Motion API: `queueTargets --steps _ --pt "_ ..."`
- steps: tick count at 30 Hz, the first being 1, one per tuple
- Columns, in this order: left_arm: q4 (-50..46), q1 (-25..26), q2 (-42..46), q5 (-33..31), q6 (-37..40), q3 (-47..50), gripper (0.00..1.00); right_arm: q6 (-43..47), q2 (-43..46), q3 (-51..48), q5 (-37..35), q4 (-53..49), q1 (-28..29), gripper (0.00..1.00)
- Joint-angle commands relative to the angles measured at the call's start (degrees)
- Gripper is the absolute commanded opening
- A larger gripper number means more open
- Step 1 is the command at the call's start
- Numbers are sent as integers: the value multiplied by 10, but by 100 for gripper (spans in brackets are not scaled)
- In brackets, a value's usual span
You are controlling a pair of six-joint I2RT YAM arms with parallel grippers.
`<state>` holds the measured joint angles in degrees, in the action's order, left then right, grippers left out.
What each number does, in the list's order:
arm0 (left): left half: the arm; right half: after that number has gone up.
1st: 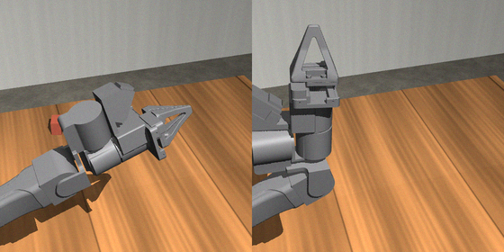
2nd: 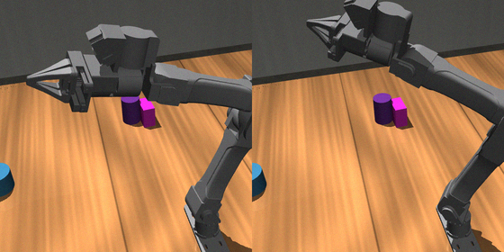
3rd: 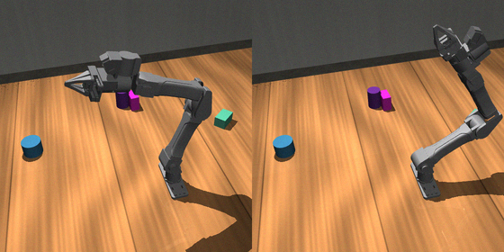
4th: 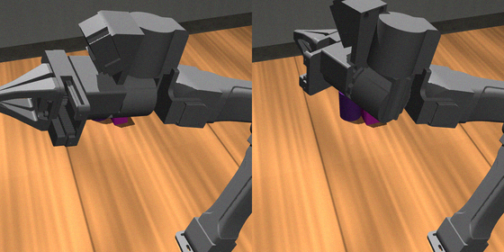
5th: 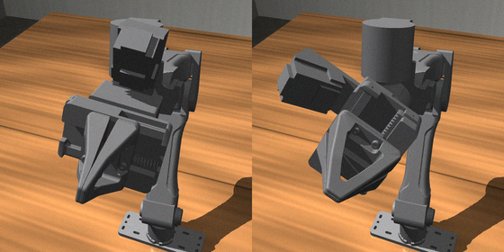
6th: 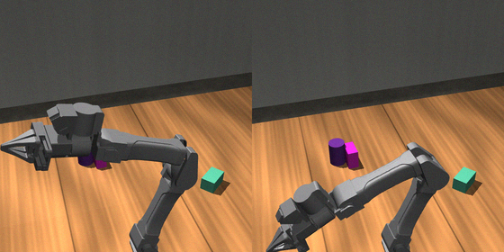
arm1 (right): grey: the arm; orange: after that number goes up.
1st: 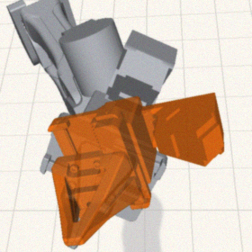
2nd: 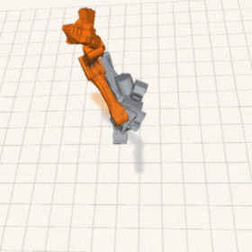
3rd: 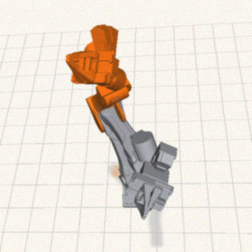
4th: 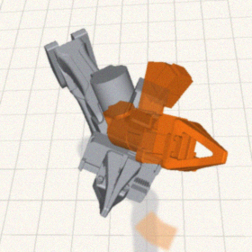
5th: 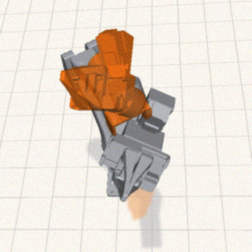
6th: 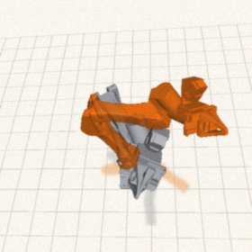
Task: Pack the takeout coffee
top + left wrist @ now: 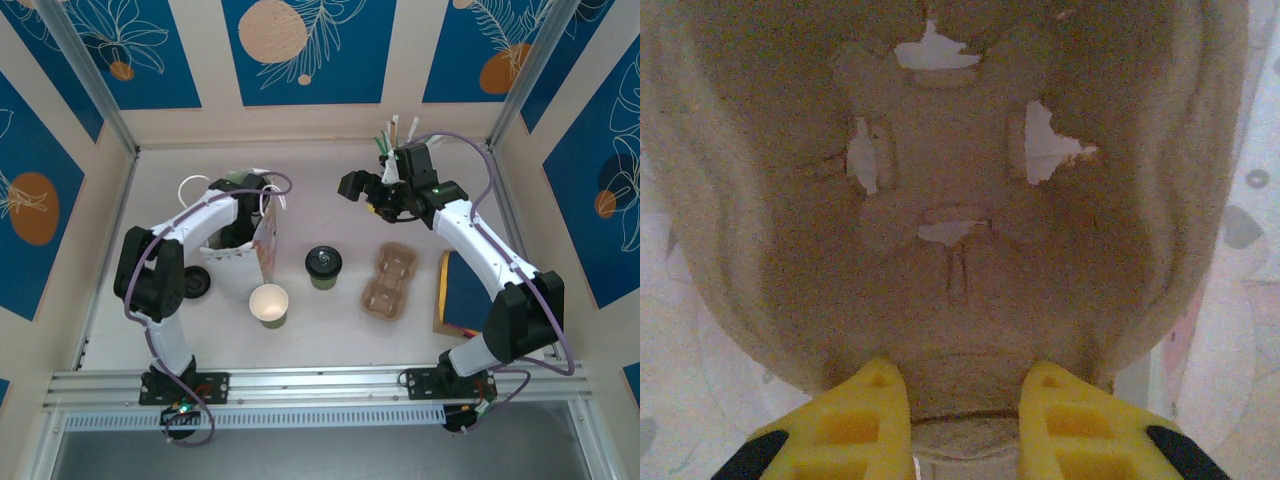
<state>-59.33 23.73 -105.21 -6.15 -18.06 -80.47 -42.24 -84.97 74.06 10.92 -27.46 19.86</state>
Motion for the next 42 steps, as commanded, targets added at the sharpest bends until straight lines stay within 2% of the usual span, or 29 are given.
queueTargets --steps 1,42 --pt "-11 -10 -12 9 2 14 18 5 9 -7 7 -9 1 99" --pt "22 -10 -27 0 6 57 18 6 13 -9 4 -11 3 99"
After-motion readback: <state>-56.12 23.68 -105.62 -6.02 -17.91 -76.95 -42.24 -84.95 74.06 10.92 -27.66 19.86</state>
